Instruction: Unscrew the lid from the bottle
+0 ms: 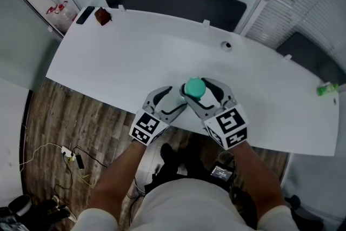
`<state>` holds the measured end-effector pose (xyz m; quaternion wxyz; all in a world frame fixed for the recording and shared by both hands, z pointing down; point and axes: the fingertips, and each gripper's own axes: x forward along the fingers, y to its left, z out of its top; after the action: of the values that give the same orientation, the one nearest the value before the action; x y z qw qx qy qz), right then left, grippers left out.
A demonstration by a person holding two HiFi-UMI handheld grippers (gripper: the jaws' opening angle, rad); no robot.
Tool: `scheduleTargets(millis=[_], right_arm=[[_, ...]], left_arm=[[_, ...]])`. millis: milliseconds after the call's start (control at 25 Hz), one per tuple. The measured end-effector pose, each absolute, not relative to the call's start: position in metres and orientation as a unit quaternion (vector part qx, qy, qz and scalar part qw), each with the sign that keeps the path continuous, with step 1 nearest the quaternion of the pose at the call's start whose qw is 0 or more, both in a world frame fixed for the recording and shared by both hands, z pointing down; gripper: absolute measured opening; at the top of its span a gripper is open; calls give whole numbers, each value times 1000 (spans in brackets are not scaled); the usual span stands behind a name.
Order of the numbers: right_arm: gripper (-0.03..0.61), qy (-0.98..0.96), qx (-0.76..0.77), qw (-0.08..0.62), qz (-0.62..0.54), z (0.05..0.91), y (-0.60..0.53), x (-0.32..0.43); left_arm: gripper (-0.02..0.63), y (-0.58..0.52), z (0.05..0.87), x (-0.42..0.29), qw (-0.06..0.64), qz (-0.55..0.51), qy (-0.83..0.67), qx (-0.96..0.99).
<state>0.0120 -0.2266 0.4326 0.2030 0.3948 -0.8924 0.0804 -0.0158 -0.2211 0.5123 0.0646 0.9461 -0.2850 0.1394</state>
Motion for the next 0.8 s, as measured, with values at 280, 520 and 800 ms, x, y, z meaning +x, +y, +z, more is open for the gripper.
scheduleTargets(millis=[280,520,800], right_arm=[[284,-892,401,195,76,424,-226,15],[284,-890,409,184,81,417,-225,17],[284,-889,418,168,84,406,-223,21]], left_arm=[[283,-217,494,-25,87,113,-300,943],[250,-215,470,-28,103,70,-306,944],[202,-212,440,-30,122,19,-307,944]])
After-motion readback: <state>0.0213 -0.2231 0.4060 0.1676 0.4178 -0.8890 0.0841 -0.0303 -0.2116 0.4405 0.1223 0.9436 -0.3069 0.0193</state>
